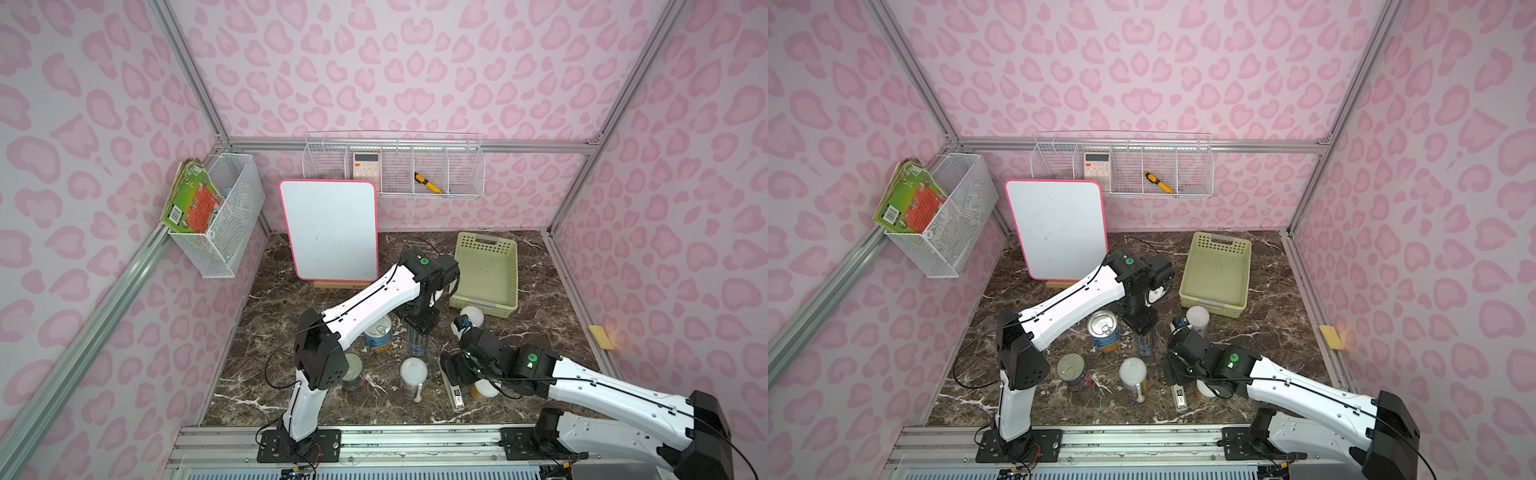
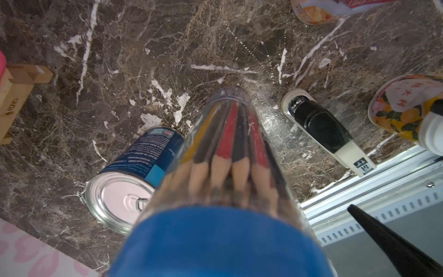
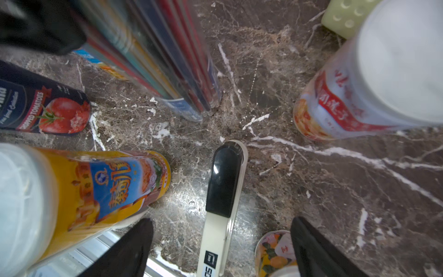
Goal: Put the canned food in the basket
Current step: Pick up the distractor from the center of the board.
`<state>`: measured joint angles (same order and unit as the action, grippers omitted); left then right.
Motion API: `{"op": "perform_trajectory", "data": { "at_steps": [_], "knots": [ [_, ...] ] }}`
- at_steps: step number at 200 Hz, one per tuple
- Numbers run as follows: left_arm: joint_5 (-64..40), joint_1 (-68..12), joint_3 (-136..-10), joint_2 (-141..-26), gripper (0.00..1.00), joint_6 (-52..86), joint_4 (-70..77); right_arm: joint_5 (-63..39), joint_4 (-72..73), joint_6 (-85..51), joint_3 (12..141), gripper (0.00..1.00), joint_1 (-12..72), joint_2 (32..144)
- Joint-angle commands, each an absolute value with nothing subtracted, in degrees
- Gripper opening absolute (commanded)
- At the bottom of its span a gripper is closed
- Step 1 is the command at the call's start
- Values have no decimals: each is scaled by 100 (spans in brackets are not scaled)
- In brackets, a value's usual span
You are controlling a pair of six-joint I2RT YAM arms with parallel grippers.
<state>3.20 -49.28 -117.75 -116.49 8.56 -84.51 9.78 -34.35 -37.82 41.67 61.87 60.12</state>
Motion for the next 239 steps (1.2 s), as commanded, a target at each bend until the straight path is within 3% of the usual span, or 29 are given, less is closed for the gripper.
{"op": "perform_trajectory", "data": {
  "at_steps": [1, 35, 150, 200, 226, 239],
  "knots": [
    [148, -4884, -11743, -11672, 55, 748, -8338, 891, -3402, -3833, 4205, 94, 6298, 6157],
    [227, -4785, -11797, -11538, 44, 671, -8201, 803, -3484, -3792, 4213, 93, 6302, 6599],
    [747, -4598, -12661, -11128, 36, 465, -8468, 527, -3071, -3425, 4514, 84, 5767, 7962],
    [1076, -4537, -13090, -10609, 34, 395, -8453, 351, -2802, -3184, 4703, 66, 5605, 8748],
    [1277, -4481, -13261, -10411, 35, 421, -8524, 300, -2707, -3167, 4677, 43, 5487, 8903],
    [1368, -4399, -13317, -10265, 34, 444, -8551, 336, -2726, -3173, 4697, 40, 5461, 8896]
  ]
}}
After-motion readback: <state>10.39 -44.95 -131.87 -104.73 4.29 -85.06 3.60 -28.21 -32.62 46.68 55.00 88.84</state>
